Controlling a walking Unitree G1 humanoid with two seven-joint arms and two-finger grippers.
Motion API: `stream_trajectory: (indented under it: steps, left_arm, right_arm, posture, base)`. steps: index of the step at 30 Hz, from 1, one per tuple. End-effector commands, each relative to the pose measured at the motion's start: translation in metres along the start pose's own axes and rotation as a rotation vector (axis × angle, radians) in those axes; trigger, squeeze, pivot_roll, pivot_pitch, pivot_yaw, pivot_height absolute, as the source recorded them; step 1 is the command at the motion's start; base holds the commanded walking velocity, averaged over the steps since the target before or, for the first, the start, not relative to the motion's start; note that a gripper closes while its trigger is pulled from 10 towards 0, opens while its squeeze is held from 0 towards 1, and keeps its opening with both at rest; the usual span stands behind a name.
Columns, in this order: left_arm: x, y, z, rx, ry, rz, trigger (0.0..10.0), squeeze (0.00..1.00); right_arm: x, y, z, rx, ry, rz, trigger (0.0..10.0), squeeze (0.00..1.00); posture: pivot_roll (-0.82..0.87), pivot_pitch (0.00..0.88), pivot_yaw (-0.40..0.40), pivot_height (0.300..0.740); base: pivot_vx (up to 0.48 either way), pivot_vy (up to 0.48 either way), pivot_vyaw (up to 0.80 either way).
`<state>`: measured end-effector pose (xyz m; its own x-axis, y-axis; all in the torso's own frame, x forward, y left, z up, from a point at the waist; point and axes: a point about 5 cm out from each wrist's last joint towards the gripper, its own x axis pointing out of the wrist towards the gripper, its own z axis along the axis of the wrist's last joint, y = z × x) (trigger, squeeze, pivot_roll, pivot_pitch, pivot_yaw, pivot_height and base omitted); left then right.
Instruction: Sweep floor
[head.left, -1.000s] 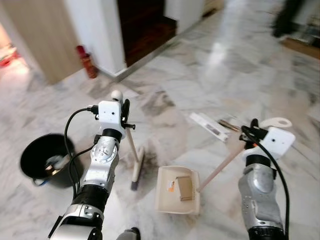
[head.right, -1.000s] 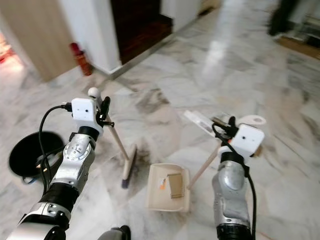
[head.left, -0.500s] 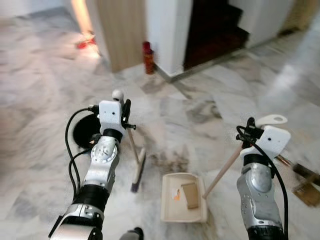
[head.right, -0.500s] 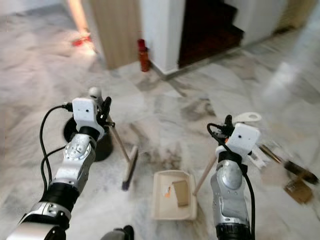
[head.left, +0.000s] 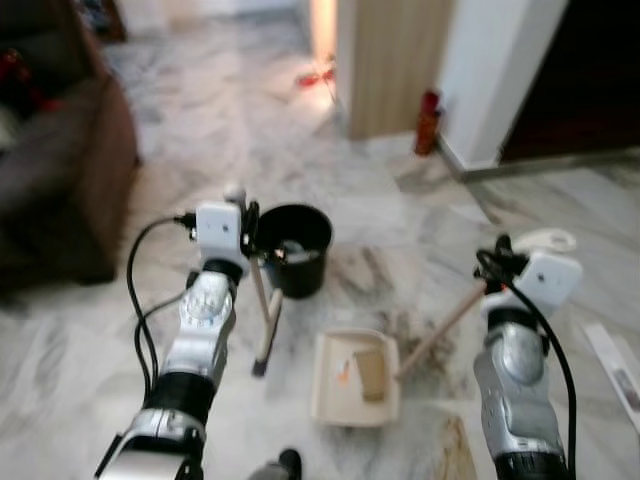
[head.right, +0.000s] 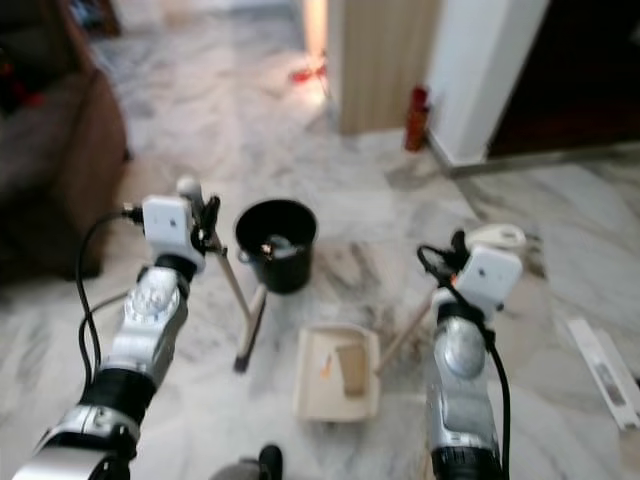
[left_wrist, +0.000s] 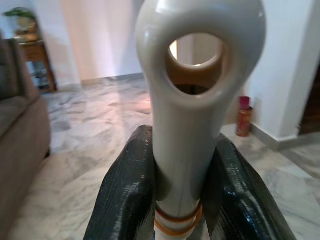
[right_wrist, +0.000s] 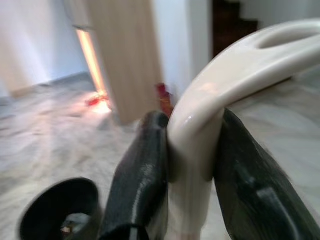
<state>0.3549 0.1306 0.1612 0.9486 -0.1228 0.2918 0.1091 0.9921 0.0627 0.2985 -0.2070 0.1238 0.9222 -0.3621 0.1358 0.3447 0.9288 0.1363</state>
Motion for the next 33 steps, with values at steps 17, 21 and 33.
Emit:
stream_trajectory:
  steps: [17, 21, 33]
  left_arm:
    - [-0.013, 0.025, 0.007, 0.065, -0.032, 0.030, 10.0, 0.00]
    - [-0.016, 0.033, 0.006, 0.085, -0.018, 0.044, 10.0, 0.00]
    - [-0.028, 0.037, 0.001, 0.106, 0.015, 0.041, 10.0, 0.00]
  right_arm:
    - [0.011, 0.000, 0.014, 0.191, -0.008, -0.080, 10.0, 0.00]
    - [0.013, -0.003, 0.017, 0.264, -0.001, -0.118, 10.0, 0.00]
    - [0.022, -0.020, 0.031, 0.524, -0.008, -0.275, 10.0, 0.00]
  posture:
    - [0.08, 0.124, -0.023, 0.740]
    - [0.08, 0.129, -0.023, 0.740]
    - [0.09, 0.132, -0.018, 0.740]
  base:
    - [0.000, 0.000, 0.04]
    - [0.000, 0.000, 0.00]
    - [0.000, 0.000, 0.00]
